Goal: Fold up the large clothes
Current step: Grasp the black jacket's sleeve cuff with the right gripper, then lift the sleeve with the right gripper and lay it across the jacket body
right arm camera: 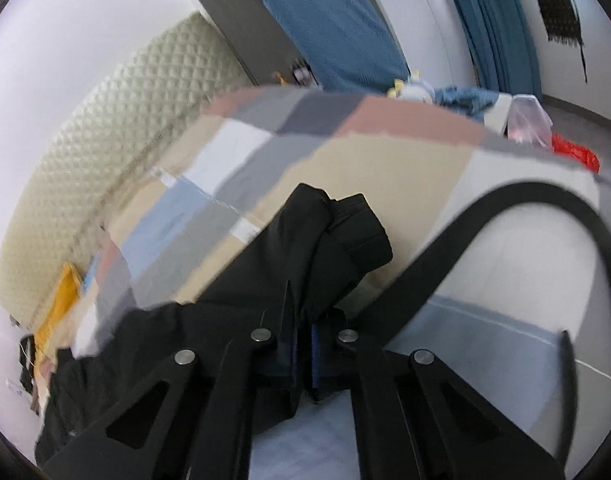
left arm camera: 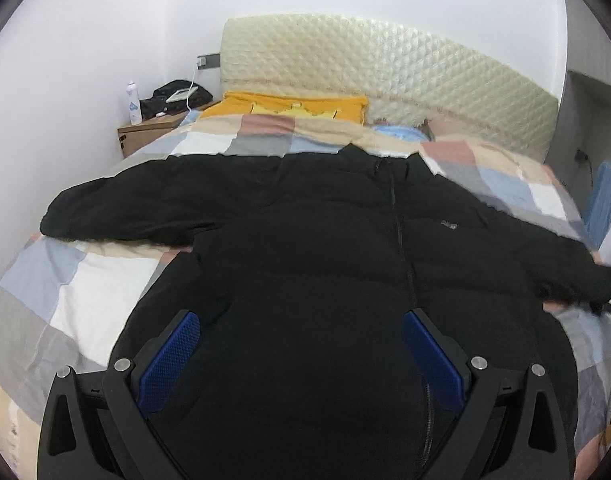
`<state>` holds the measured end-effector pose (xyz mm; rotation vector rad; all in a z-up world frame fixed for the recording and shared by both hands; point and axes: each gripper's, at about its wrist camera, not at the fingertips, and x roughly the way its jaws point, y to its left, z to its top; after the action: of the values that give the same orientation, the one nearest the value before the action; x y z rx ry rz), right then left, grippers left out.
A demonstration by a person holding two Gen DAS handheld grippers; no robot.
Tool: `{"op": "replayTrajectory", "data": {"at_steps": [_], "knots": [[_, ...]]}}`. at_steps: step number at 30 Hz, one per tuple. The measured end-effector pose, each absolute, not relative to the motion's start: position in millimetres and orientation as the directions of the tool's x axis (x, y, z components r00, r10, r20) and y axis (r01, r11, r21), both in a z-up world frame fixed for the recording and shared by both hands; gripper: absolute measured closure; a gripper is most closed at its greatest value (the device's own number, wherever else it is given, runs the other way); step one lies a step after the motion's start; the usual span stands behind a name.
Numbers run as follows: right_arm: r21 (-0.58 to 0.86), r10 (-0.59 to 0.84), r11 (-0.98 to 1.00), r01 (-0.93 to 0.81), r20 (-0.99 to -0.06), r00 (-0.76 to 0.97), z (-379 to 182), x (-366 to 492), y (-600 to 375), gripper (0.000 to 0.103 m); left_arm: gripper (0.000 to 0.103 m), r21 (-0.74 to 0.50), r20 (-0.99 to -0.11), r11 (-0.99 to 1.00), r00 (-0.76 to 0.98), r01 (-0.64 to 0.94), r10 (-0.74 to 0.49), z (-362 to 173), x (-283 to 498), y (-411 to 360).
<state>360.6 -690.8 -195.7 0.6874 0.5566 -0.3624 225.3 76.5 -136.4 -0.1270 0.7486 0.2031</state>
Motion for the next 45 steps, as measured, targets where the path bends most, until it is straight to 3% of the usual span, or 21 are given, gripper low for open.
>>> {"op": "replayTrajectory", "data": {"at_steps": [7, 15, 23, 35, 45], "knots": [[0.507, -0.166, 0.742, 0.438, -0.494, 0.853, -112, 344, -663, 0.099, 0.001, -0.018, -0.652, 0.98, 0.746, -0.197, 0.138, -121, 189, 79], [0.357, -0.243, 0.848, 0.392, -0.397, 0.885, -8, 330, -576, 0.099, 0.001, -0.03, -0.65, 0.981, 0.749, -0.192, 0.127, -120, 167, 96], [0.315, -0.175, 0.912, 0.261, -0.274, 0.946, 75, 315, -479, 0.099, 0.001, 0.003, -0.681, 0.98, 0.718, -0.197, 0.146, -129, 158, 100], [0.186, -0.01, 0.982, 0.046, -0.188, 0.982, 124, 322, -309, 0.099, 0.001, -0.014, -0.666, 0.987, 0.738, -0.16, 0.11, -125, 140, 99], [0.085, 0.165, 0.984, -0.154, -0.15, 0.975, 111, 336, -159, 0.099, 0.001, -0.058, -0.685, 0.987, 0.725, -0.152, 0.072, -130, 141, 111]]}}
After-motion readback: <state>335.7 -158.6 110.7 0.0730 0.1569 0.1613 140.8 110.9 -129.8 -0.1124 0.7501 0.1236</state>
